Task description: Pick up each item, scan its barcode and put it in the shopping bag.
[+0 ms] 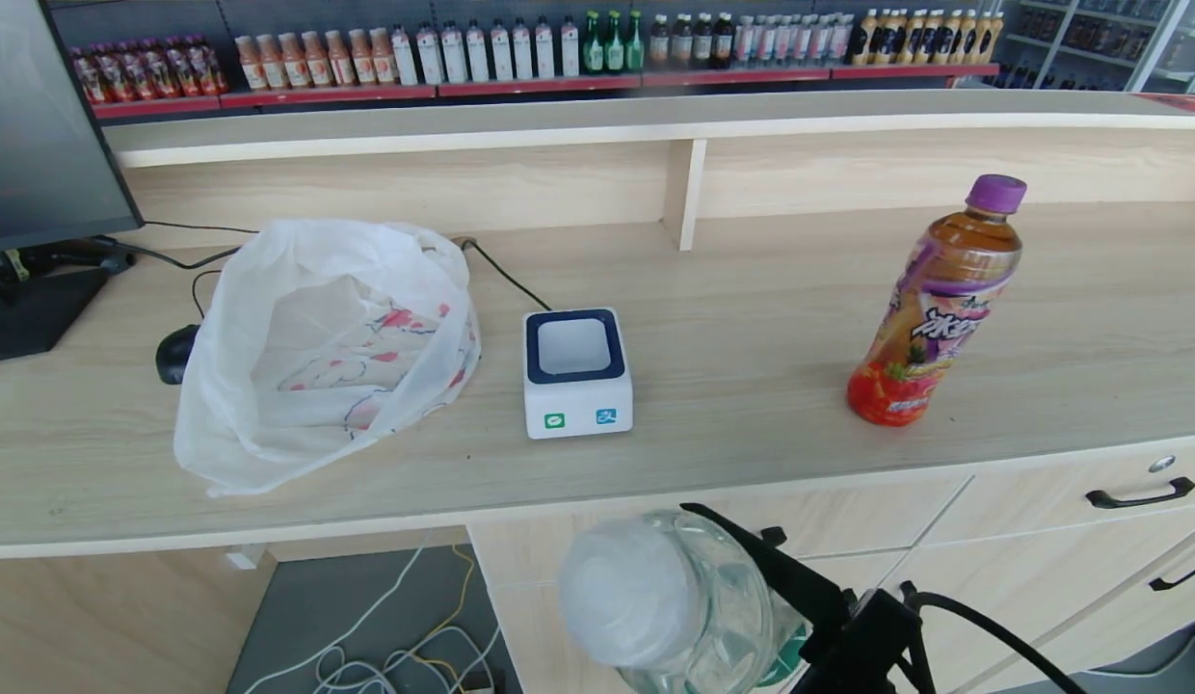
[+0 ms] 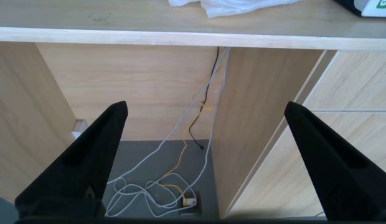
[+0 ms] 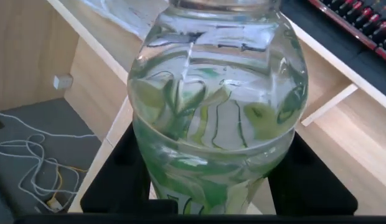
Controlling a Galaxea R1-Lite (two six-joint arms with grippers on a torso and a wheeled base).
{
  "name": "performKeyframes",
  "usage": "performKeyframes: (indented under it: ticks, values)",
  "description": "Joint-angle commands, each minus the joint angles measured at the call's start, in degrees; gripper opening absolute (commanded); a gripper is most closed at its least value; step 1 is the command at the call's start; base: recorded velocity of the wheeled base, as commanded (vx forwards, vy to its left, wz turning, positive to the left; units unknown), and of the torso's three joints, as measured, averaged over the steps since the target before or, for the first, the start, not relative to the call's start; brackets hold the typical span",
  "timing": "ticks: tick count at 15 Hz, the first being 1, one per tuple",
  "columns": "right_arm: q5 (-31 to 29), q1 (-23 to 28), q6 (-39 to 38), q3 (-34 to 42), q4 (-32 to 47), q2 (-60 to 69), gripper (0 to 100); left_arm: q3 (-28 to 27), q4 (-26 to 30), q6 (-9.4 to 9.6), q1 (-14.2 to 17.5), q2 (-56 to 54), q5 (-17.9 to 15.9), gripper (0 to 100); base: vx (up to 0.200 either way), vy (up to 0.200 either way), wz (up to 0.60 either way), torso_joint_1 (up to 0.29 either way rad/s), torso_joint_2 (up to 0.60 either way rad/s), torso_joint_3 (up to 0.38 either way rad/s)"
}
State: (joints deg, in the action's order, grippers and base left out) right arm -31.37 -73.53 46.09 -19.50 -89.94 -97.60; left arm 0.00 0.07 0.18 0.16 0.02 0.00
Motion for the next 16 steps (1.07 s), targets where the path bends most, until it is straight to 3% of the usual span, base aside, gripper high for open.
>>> performKeyframes:
  ticks: [1,9,16]
  values:
    - [0.0,-1.5,4.9,1.4,-0.1,1.5,0,0.0,0.0,-0.01,0.0,0.0,0.0,100,0.0,0.0,0.0,0.0,0.0,0.0]
    - [0.2,-3.0,21.1,1.6,-0.1,5.9,0,0.0,0.0,-0.01,0.0,0.0,0.0,100,0.0,0.0,0.0,0.0,0.0,0.0]
    - [0.2,-2.9,29.3,0.9,-0.1,5.4,0,0.0,0.0,-0.01,0.0,0.0,-0.1,100,0.0,0.0,0.0,0.0,0.0,0.0]
